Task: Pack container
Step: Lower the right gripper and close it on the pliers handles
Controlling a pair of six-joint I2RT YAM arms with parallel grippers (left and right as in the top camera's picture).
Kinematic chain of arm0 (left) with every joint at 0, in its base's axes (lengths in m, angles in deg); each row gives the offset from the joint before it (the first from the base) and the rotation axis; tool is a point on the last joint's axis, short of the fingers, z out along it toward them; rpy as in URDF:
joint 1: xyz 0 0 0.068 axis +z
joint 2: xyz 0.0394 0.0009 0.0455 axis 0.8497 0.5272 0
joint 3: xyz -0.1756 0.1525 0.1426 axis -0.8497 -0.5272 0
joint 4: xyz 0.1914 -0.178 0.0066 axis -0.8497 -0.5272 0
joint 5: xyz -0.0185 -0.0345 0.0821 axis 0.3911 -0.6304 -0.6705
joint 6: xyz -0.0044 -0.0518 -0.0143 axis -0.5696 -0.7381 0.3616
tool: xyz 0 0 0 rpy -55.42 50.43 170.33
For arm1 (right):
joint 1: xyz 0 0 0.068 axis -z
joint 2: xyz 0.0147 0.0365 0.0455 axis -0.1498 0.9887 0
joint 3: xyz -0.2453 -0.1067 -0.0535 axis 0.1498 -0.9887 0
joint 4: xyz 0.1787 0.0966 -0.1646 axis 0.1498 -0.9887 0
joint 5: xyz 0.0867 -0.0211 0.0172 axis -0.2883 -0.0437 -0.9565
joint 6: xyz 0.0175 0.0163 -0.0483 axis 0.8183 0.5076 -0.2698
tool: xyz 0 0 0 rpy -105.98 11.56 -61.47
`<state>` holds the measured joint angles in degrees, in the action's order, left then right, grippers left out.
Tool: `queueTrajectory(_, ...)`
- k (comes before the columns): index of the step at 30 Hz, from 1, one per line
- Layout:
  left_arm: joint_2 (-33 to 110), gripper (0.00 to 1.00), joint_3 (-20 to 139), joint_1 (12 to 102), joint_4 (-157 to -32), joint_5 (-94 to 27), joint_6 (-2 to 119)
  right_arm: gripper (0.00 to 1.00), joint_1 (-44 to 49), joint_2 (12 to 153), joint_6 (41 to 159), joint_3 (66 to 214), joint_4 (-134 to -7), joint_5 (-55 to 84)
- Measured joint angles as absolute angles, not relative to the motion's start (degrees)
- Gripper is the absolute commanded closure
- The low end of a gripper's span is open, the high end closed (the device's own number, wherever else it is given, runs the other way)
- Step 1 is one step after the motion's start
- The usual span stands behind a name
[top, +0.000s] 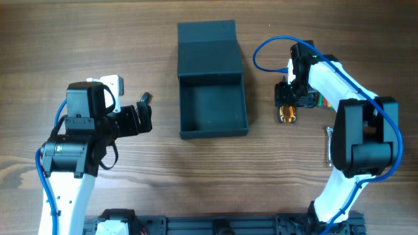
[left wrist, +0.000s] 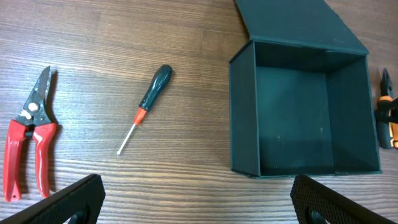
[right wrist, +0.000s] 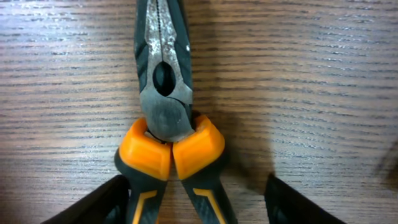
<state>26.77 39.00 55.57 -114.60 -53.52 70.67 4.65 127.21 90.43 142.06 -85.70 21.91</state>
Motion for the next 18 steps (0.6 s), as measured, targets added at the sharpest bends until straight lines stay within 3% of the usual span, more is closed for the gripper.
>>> queueTrajectory(5, 26.8, 0.00, 39.0, 55.6, -114.6, -53.5, 70.6, 0.50, 4.6, 127.2, 90.6, 142.0, -85.6, 21.8)
queueTrajectory(13, 26.8, 0.00, 39.0, 55.6, -114.6, -53.5, 70.6, 0.53, 4.6, 127.2, 90.5, 142.0, -85.4, 21.4)
queueTrajectory(18, 26.8, 0.00, 39.0, 55.6, -114.6, -53.5, 70.7, 0.66, 4.6, 127.2, 90.5, 142.0, -85.3, 21.4)
